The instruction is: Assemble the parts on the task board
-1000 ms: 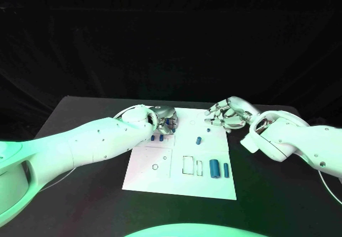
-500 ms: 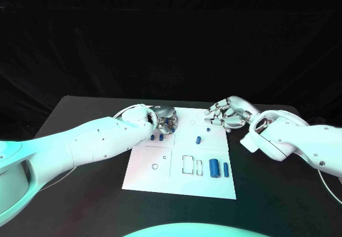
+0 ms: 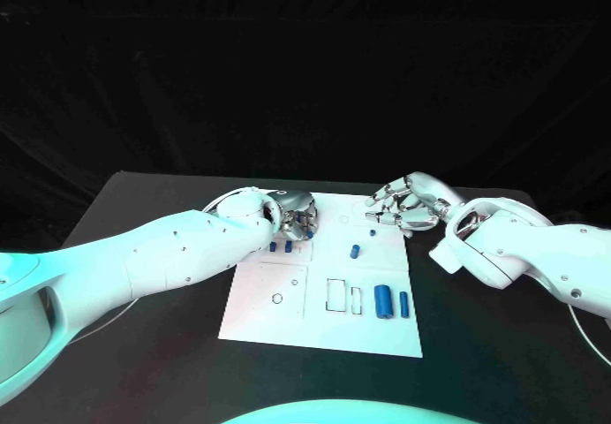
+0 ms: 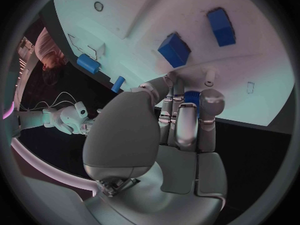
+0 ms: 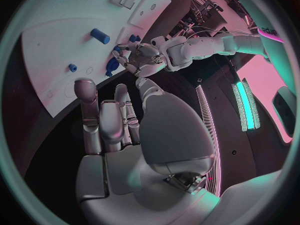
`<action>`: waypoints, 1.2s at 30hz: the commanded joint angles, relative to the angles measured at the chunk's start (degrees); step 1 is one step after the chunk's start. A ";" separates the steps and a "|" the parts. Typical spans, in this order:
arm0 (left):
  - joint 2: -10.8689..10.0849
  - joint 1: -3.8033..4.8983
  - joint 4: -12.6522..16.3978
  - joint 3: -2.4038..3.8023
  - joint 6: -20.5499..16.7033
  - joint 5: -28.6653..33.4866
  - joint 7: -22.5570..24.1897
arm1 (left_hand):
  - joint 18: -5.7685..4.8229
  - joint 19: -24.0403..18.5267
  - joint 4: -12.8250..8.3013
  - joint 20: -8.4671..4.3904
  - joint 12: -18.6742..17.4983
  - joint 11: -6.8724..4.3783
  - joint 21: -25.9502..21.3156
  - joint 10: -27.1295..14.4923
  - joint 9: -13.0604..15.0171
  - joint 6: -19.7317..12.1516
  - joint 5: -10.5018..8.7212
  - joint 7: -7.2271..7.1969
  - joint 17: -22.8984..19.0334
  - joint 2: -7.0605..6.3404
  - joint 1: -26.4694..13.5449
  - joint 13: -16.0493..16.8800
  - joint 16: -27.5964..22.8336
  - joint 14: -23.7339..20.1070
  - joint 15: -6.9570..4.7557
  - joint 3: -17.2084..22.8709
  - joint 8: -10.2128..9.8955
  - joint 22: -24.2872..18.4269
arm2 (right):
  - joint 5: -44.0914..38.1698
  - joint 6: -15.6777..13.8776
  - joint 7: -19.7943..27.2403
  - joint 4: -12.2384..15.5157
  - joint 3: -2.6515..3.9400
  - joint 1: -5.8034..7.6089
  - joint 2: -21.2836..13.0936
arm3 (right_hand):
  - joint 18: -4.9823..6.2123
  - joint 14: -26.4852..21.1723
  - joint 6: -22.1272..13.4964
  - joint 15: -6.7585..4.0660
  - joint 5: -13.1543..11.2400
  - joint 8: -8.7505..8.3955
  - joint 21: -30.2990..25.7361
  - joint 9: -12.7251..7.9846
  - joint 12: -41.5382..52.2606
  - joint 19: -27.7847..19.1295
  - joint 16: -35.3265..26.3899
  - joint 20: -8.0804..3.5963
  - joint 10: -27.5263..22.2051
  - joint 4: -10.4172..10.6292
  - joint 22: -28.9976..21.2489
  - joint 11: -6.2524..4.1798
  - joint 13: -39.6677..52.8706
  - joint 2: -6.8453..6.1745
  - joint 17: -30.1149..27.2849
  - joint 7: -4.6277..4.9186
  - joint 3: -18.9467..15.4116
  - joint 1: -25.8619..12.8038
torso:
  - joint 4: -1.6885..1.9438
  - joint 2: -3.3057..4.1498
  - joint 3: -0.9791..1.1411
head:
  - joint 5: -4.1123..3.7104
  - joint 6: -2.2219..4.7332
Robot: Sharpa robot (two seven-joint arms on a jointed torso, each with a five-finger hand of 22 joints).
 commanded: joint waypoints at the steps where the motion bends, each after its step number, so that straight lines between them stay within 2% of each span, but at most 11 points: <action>1: -0.31 -0.20 0.30 -0.02 0.03 1.84 0.67 | -0.50 0.43 -0.27 -0.08 -0.55 0.00 0.42 0.44 -0.12 0.51 -0.09 0.12 -0.22 -0.12 -0.67 -0.13 0.06 0.10 -0.06 -0.30 -0.35 0.07 | -0.16 0.55 0.39 -0.02 0.00 -0.04 0.03 | 0.49 -0.40 -0.27 0.08 0.39 0.19 -0.20 0.08 -0.33 -0.22 -0.39 0.03 0.31 0.19 -0.10 -0.01 -0.04 -0.37 -0.05 0.09 0.24 0.16 | 0.02 0.01 -0.01 | 0.02 0.17; 5: -0.94 -0.19 0.84 0.15 -0.60 2.97 0.64 | -0.49 0.31 -0.14 -0.05 -1.28 0.02 0.39 0.81 -0.35 0.67 -0.09 0.07 -0.46 -0.38 -1.43 -0.31 0.00 0.04 -0.04 -0.75 -0.75 0.00 | -0.16 0.56 0.39 -0.06 0.00 -0.04 0.01 | 0.49 -0.40 -0.27 0.08 0.39 0.19 -0.20 0.08 -0.33 -0.22 -0.39 0.03 0.31 0.19 -0.10 -0.01 -0.04 -0.37 -0.05 0.09 0.24 0.16 | 0.03 -0.05 0.02 | 0.10 0.38; 8: -1.50 -0.18 1.39 0.51 -0.99 4.10 0.58 | -0.48 0.26 0.08 -0.03 -1.74 0.03 0.38 1.09 -0.51 0.77 -0.10 0.06 -0.55 -0.61 -2.08 -0.41 0.01 0.03 -0.01 -1.09 -1.02 -0.02 | -0.16 0.58 0.37 -0.10 0.00 -0.04 -0.01 | 0.49 -0.40 -0.27 0.08 0.39 0.19 -0.20 0.08 -0.33 -0.22 -0.39 0.03 0.31 0.19 -0.10 -0.01 -0.04 -0.37 -0.05 0.09 0.24 0.16 | 0.06 -0.08 0.02 | 0.13 0.49; 20: -5.05 0.04 4.98 2.51 -2.03 6.53 -0.26 | -0.51 0.35 0.53 0.00 -2.39 0.01 0.49 1.53 -0.73 0.98 -0.10 -0.01 -0.49 -0.95 -3.04 -0.54 0.14 0.12 -0.02 -1.55 -1.38 0.15 | -0.10 0.69 0.22 -0.42 0.00 -0.05 -0.14 | 0.49 -0.40 -0.27 0.08 0.39 0.19 -0.20 0.08 -0.33 -0.22 -0.39 0.03 0.31 0.19 -0.10 -0.01 -0.04 -0.37 -0.05 0.09 0.24 0.16 | 0.04 -0.03 0.00 | 0.34 0.87; 28: -7.85 0.21 6.60 3.11 -2.35 6.78 -1.01 | -0.52 0.39 0.53 0.00 -2.45 -0.01 0.53 1.58 -0.75 1.02 -0.09 -0.03 -0.49 -0.97 -3.07 -0.55 0.15 0.13 -0.03 -1.57 -1.41 0.22 | -0.09 0.72 0.18 -0.48 -0.01 -0.07 -0.27 | 0.49 -0.40 -0.27 0.08 0.39 0.19 -0.20 0.08 -0.33 -0.22 -0.39 0.03 0.31 0.19 -0.10 -0.01 -0.04 -0.37 -0.05 0.09 0.24 0.16 | 0.08 0.01 -0.05 | 0.32 0.95; 36: -9.36 0.22 6.34 3.25 -2.06 6.83 -1.38 | -0.53 0.42 0.50 -0.01 -2.51 -0.04 0.56 1.63 -0.77 1.06 -0.09 -0.07 -0.43 -0.98 -3.03 -0.56 0.20 0.16 -0.04 -1.54 -1.43 0.26 | -0.09 0.71 0.19 -0.63 -0.01 -0.17 -0.32 | 0.49 -0.40 -0.27 0.08 0.39 0.19 -0.20 0.08 -0.33 -0.22 -0.39 0.03 0.31 0.19 -0.10 -0.01 -0.04 -0.37 -0.05 0.09 0.24 0.16 | 0.04 0.06 -0.04 | 0.36 0.86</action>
